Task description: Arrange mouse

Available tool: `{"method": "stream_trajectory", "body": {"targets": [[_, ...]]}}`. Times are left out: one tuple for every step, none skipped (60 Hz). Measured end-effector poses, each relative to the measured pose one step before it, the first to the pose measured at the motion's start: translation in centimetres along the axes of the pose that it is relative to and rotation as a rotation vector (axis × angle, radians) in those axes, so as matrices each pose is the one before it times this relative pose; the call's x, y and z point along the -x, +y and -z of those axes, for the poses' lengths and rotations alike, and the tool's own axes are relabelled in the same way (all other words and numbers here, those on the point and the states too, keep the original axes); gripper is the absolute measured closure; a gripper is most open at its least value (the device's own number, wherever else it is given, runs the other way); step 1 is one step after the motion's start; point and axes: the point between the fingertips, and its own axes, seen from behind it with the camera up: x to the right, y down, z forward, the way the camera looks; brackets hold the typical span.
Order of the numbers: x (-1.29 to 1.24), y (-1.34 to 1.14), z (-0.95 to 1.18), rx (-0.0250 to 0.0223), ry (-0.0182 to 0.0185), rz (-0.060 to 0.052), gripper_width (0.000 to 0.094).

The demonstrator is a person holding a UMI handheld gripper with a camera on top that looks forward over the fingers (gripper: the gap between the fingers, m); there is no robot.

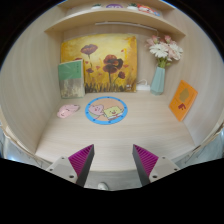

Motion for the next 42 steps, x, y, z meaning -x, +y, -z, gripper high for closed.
{"method": "stream_trajectory", "body": {"targets": [[1.045,0.566,-0.648,0.00737,-0.01281,0.0067,0.0166],[1.089,0.469,-0.539,0.01006,-0.01307,0.0065,0.0166],[1.097,0.384,-0.551,0.01118,-0.01231,0.0062,0.0166],[1.083,0.291,-0.47,0.01295,-0.01145,0.0052,0.0166],[0.978,0.284,-0.574,0.00965,-0.01193,0.0065,0.0166],[0.902,0.262,-0.659,0.00651,-0.01183,0.0066,0.0165],[0.908,0.108,-0.564,0.00771,-0.0105,0.0046,0.0167],[0.893,0.035,-0.583,0.00677,-0.01001,0.0028,0.0164],[0.855,-0.031,-0.618,0.00513,-0.00962,0.002,0.0163],[0.835,-0.092,-0.615,0.00346,-0.00897,0.0014,0.0161],[0.794,-0.109,-0.611,0.00361,-0.00846,0.0001,0.0158],[0.775,-0.107,-0.653,0.0048,-0.00816,-0.0003,0.0157],[0.733,-0.158,-0.645,0.00485,-0.00743,-0.0005,0.0158],[0.671,-0.223,-0.621,0.00334,-0.00644,-0.0005,0.016],[0.631,-0.264,-0.649,0.00253,-0.0055,-0.0008,0.0161],[0.603,-0.307,-0.645,0.00139,-0.00513,-0.0012,0.016],[0.568,-0.359,-0.632,0.00046,-0.00468,-0.0002,0.0159],[0.535,-0.375,-0.648,-0.0003,-0.00466,-0.0007,0.0158],[0.518,-0.411,-0.617,-0.00056,-0.00457,-0.0014,0.0159],[0.515,-0.423,-0.599,-0.00114,-0.00463,-0.0027,0.0159],[0.519,-0.478,-0.583,-0.00177,-0.0049,-0.0025,0.016],[0.486,-0.504,-0.57,-0.00229,-0.00484,-0.0016,0.016],[0.451,-0.504,-0.592,-0.00245,-0.00437,-0.0011,0.0161],[0.397,-0.504,-0.578,-0.0014,-0.00334,-0.0007,0.0161],[0.377,-0.536,-0.574,-0.00141,-0.00199,0.0001,0.0163],[0.28,-0.494,-0.573,-0.00168,-0.00033,0.0013,0.0161],[0.215,-0.489,-0.563,-0.0011,0.00254,0.0012,0.0162],[0.221,-0.498,-0.546,-0.00103,0.00265,0.0016,0.0163],[0.253,-0.506,-0.599,-0.00118,0.00272,0.002,0.0166],[0.187,-0.422,-0.54,-0.00053,-0.00018,0.0032,0.0165],[0.197,-0.402,-0.509,0.00087,0.00212,-0.0005,0.0166],[0.142,-0.434,-0.514,0.00031,0.00255,-0.0012,0.0166],[0.165,-0.423,-0.545,-0.0006,0.00385,-0.0025,0.0167],[0.153,-0.373,-0.457,-0.00156,0.0007,-0.0011,0.0169],[0.196,-0.39,-0.457,-0.0004,0.0009,-0.0027,0.0171],[0.268,-0.446,-0.5,-0.00175,-0.00071,-0.0046,0.0171],[0.244,-0.387,-0.324,0.00069,-0.00207,-0.0034,0.0172],[0.272,-0.428,-0.381,-0.00185,-0.00286,-0.0039,0.0173],[0.303,-0.449,-0.45,-0.00424,-0.00301,-0.0042,0.0171],[0.246,-0.395,-0.257,-0.00023,-0.00394,-0.0019,0.0172],[0.228,-0.419,-0.293,-0.00209,-0.00198,-0.0019,0.0174],[0.023,-0.433,-0.368,-0.00284,0.00319,-0.0031,0.0167]]}}
